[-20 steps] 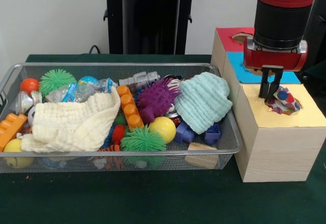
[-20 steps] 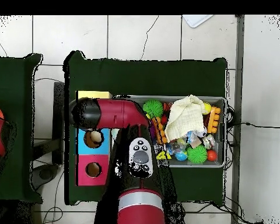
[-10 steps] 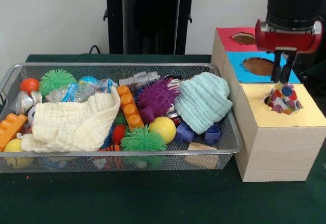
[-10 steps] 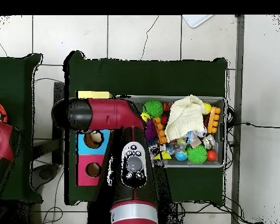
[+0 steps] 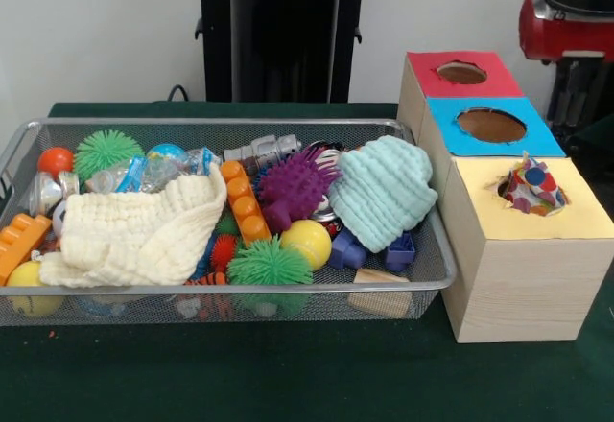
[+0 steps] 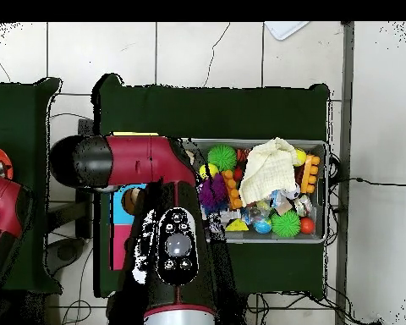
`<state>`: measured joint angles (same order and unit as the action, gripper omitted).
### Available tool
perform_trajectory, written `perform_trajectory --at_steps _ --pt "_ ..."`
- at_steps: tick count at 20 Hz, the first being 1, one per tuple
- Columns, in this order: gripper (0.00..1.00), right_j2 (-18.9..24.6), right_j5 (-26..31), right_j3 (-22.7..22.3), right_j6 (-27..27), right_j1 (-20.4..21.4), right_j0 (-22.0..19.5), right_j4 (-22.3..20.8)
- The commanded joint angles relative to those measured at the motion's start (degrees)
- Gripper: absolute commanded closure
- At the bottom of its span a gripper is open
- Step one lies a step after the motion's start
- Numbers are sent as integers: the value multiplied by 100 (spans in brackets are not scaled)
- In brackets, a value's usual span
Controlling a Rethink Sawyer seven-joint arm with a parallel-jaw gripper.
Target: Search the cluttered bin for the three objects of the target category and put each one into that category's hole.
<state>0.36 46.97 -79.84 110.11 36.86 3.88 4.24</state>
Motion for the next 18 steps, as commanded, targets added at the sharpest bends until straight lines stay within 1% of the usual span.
perform_trajectory --at_steps 1,2,4,7,8,10,12,18 --pt "100 61 -295 472 991 -844 -90 -32" --pt "100 33 -467 576 904 -1027 -133 -132" --pt "100 0 -741 604 823 -1187 -189 -235" --pt "100 -60 -918 515 733 -1240 -214 -318" --pt "100 -59 -1031 382 666 -1227 -224 -359" --pt "100 -75 -1201 327 590 -1332 -239 -418" --pt "100 -124 -1171 402 525 -1457 -238 -462" --pt "100 -388 -622 616 394 -1562 -171 -601"
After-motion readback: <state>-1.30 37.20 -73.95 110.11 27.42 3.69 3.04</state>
